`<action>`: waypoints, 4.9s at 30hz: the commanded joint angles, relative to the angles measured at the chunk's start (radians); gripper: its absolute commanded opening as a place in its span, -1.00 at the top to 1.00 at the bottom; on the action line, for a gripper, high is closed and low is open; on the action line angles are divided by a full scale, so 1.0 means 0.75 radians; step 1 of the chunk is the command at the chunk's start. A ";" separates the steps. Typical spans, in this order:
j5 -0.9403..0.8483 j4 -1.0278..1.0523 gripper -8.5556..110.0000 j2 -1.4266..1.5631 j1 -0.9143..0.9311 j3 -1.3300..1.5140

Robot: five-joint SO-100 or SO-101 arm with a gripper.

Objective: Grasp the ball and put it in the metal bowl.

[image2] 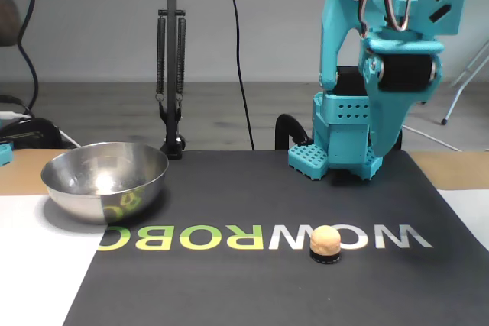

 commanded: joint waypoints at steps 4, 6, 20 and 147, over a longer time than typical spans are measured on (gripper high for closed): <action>-0.008 0.006 0.79 -0.031 0.006 -0.121; -0.010 0.006 0.79 -0.037 0.020 -0.133; -0.497 0.002 0.78 -0.037 0.076 -0.157; -1.824 -0.397 0.46 -0.018 0.362 0.380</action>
